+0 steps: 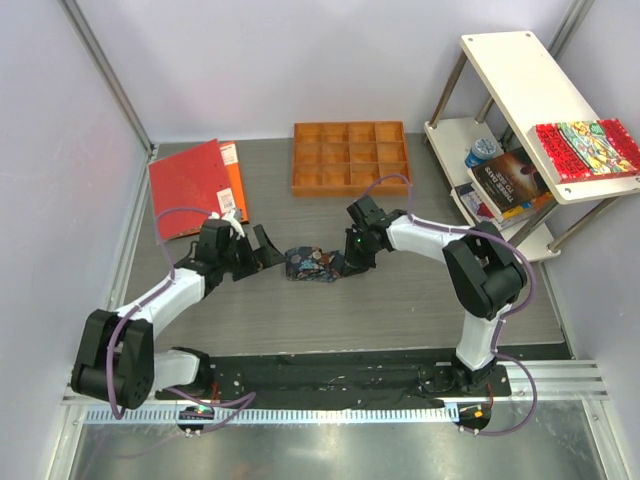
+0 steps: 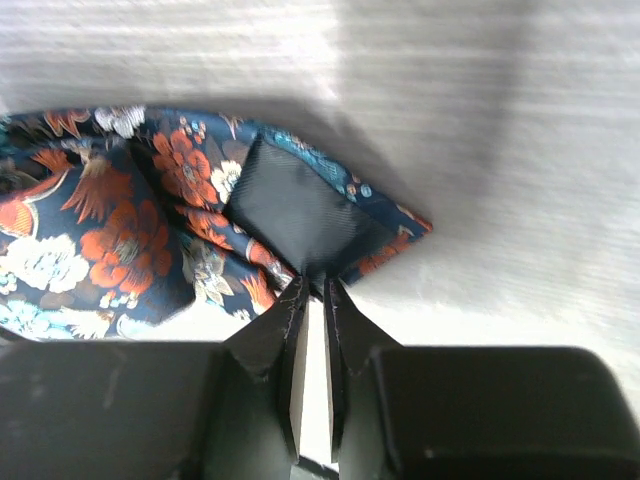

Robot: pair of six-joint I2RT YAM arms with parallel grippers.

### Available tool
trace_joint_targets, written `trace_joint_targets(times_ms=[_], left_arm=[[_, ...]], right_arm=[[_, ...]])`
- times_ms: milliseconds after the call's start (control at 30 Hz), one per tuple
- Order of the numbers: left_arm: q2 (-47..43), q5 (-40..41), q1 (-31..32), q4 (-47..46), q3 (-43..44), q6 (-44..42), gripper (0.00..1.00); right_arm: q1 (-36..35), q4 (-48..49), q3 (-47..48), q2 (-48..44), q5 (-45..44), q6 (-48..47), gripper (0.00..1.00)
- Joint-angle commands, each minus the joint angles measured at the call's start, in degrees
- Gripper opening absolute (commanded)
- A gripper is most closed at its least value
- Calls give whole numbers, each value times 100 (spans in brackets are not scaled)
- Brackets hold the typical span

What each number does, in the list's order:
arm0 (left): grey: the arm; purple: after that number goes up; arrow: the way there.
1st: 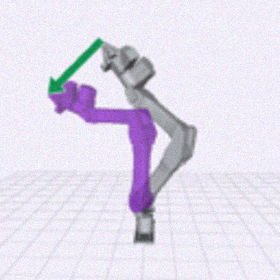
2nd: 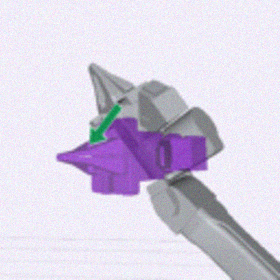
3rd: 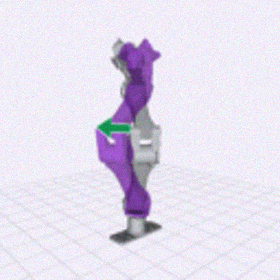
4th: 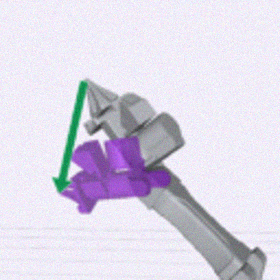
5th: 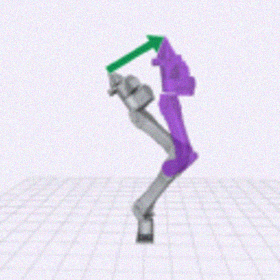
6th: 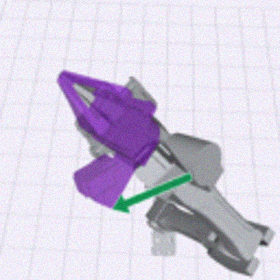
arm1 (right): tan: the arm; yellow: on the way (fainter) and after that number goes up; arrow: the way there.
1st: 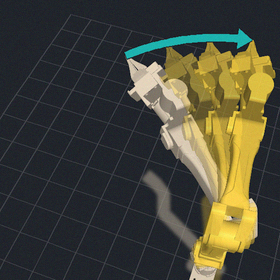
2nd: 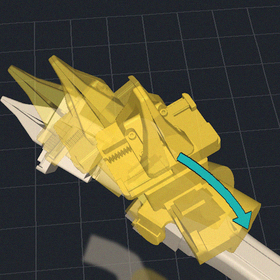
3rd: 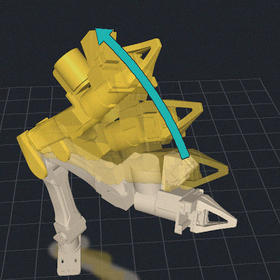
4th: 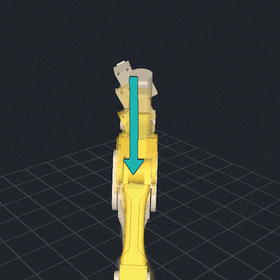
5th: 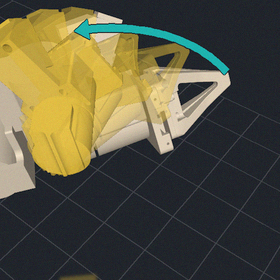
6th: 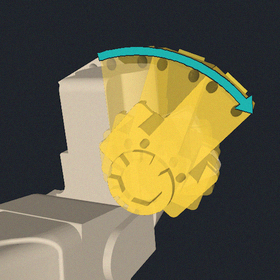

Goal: Roll the ties
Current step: Roll the tie at the center of the board.

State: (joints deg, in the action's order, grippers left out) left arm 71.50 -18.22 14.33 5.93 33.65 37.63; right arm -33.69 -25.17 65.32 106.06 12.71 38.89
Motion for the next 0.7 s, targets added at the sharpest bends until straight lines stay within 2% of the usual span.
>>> trace_joint_targets(times_ms=[0, 167, 400, 533, 667], left_arm=[[82, -103, 123, -1146, -86, 385, 99], [451, -244, 281, -1814, -140, 702, 93], [838, -165, 615, -1964, -78, 623, 87], [909, -200, 650, -2158, -157, 641, 87], [1041, -261, 668, -2193, -113, 606, 86]], right_arm=[[-15, -445, 25, -568, -356, -242, 17], [-6, -463, -81, -753, -383, -233, 17], [-6, -410, 287, -780, -164, -163, 17], [38, -103, 665, -710, 326, 126, 17], [38, 292, 991, -473, 697, 390, 12]])
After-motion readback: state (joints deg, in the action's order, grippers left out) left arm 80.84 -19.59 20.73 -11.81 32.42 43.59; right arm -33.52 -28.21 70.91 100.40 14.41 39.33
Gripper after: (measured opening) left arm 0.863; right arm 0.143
